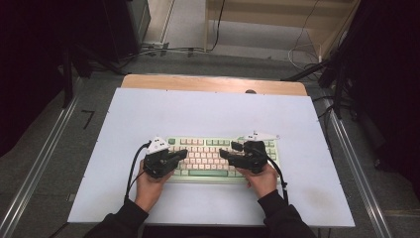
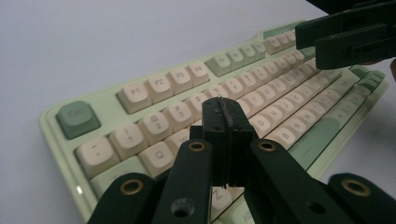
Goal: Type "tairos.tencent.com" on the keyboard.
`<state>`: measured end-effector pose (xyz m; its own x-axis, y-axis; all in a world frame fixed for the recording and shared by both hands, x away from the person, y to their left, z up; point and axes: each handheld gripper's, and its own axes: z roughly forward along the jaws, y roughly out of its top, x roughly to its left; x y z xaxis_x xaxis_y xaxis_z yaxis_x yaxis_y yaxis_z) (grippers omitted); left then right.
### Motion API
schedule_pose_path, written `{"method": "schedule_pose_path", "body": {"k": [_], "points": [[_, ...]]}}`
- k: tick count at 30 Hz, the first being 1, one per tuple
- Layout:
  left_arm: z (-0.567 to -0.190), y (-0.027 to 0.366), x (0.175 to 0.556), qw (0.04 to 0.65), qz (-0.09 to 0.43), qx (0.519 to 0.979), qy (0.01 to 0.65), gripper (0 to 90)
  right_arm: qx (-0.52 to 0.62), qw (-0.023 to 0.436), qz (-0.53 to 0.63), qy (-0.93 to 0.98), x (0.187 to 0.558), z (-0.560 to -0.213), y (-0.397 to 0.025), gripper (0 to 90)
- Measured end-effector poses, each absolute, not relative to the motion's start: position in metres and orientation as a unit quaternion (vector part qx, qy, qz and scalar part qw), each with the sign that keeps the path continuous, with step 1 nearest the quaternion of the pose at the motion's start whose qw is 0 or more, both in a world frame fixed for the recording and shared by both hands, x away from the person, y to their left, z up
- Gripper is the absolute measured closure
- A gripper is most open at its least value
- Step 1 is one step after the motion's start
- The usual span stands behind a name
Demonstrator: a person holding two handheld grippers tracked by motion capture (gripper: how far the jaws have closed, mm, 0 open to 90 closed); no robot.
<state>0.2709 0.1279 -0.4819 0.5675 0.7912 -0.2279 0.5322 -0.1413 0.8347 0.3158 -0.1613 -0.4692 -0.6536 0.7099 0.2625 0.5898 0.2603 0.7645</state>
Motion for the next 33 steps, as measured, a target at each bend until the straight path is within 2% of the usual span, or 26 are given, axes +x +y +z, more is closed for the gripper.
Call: {"method": "schedule_pose_path", "body": {"k": [10,33], "points": [[-0.484,0.101,0.288,0.468,0.126,0.756,0.440,90.0,0.415,0.067,0.450,0.788,0.316,-0.471,-0.165,37.6],[-0.491,0.093,0.296,0.440,0.117,0.771,0.446,90.0,0.418,0.070,0.455,0.783,0.316,-0.469,-0.167,37.2]]}}
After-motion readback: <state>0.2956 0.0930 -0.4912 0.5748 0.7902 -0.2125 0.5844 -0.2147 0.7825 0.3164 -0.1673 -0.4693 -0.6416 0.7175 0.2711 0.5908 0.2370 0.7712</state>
